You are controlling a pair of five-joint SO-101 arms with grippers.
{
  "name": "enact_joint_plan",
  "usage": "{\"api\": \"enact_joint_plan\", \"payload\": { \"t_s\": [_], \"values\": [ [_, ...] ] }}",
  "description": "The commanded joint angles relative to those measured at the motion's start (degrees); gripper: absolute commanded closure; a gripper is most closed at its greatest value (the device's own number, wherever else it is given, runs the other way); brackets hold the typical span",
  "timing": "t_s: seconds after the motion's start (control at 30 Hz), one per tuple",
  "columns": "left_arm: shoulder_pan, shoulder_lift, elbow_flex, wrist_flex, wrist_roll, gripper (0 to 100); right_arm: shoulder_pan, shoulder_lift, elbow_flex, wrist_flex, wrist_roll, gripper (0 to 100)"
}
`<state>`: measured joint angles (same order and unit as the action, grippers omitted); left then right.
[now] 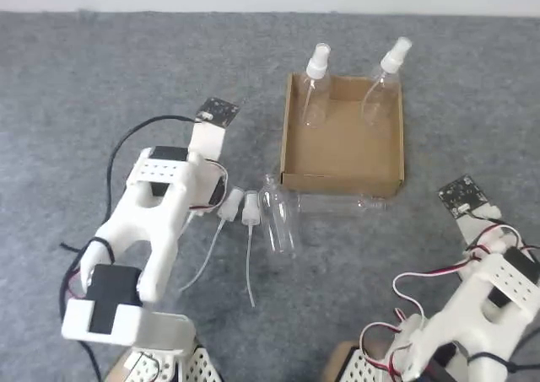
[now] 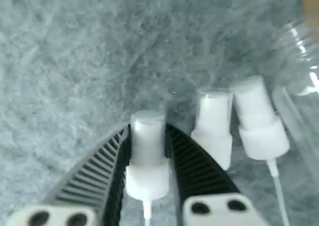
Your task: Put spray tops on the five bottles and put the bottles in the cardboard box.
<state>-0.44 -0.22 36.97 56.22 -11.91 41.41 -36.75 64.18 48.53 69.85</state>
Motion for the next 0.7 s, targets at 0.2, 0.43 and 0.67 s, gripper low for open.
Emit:
{"api": "enact_joint_plan", "payload": {
  "t_s": [0.2,0.43,0.67],
  "values": [
    [-0.5,0.0,-8.3,6.6,-0.4,85,1.4,-0.5,-0.3,-0.5,1.1,95.7],
    [-0.1,0.6,-7.1,2.8,-0.6,85,1.4,-0.5,-0.2,-0.3,1.0,95.8],
    [0.4,8.8,-6.1,-2.9,-2.6,91,1.5,-0.5,-0.1,1.7,1.0,95.7]
  ]
}}
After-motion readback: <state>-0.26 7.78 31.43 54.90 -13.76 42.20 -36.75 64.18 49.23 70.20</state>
